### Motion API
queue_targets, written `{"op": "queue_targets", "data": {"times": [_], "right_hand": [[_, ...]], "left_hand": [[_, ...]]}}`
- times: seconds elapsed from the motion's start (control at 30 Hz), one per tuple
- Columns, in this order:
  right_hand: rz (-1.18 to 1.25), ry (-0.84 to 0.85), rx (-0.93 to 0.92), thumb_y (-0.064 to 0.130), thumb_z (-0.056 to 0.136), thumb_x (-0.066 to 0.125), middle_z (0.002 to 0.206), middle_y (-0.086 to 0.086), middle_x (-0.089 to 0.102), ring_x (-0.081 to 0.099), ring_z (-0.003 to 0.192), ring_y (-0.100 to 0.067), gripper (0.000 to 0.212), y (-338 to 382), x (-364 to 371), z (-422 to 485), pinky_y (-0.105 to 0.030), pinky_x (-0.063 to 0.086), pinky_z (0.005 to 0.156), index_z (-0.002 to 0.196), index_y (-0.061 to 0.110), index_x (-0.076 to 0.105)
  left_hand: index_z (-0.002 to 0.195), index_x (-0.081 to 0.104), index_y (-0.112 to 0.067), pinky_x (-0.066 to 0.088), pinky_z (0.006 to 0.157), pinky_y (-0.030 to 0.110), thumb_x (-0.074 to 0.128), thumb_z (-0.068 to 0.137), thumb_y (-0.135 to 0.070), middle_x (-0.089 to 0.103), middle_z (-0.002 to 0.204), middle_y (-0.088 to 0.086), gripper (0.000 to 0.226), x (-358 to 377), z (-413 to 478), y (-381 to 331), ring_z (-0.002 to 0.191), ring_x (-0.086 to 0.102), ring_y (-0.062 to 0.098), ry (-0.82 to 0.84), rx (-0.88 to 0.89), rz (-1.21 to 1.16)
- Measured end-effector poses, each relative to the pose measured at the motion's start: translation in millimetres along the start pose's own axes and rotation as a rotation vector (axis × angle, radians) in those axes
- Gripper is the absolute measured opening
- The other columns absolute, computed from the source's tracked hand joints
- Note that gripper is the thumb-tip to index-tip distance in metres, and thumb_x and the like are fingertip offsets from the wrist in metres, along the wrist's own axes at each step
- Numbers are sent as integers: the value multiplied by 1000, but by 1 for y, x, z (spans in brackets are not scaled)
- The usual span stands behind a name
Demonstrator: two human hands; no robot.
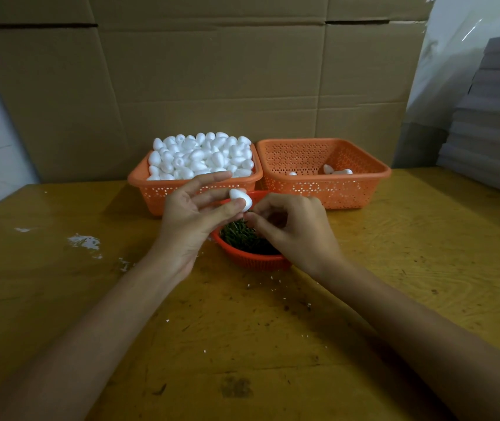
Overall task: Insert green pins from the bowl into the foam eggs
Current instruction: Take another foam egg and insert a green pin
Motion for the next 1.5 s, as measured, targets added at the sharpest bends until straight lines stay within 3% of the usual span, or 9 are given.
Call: {"op": "queue_targets", "data": {"times": [0.13,0.53,0.7,1.03,1.3,1.5], "right_hand": [[-9,-6,5,31,95,75,76,13,74,69,72,-4,11,0,1,-1,-36,55,72,90,22,78],[-19,-20,-14,32,95,75,80,14,75,70,74,-2,11,2,-1,-1,-32,56,72,93,22,79],[-38,-23,-29,31,95,75,80,14,75,69,74,-1,9,3,-1,-1,-28,54,71,93,24,80],[-7,-23,-55,26,96,74,87,13,77,71,80,-2,9,5,-1,-1,-35,57,75,100,22,81],[38,-6,-49,27,98,72,87,13,77,71,80,-2,11,5,2,-2,-35,57,75,102,21,80],[101,9,-16,26,98,72,81,12,76,72,77,-4,9,7,1,-2,-35,57,73,98,22,80]], "left_hand": [[101,81,-17,63,82,30,94,61,-22,80,111,13,42,1,0,-2,108,77,29,44,-4,-9],[94,83,-20,61,89,32,84,73,-4,79,114,11,27,0,2,-2,114,74,26,140,-12,-41],[109,76,-16,60,90,33,80,75,1,78,114,11,38,5,1,-5,111,74,25,187,21,-39],[128,72,-25,58,91,29,85,74,-7,77,120,13,59,11,-2,-9,112,75,24,227,11,-24],[133,69,-27,58,94,31,86,78,-5,77,121,12,61,12,-1,-9,117,73,25,215,30,1],[132,68,-24,60,84,28,89,78,-13,77,122,10,59,9,2,-8,113,74,25,166,71,29]]}}
Point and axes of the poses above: each hand's wrist, its own z-axis towards the middle knuckle, its own x-axis out of the palm, y = z × x, the point moved 8 cm from there along z, towards the middle knuckle
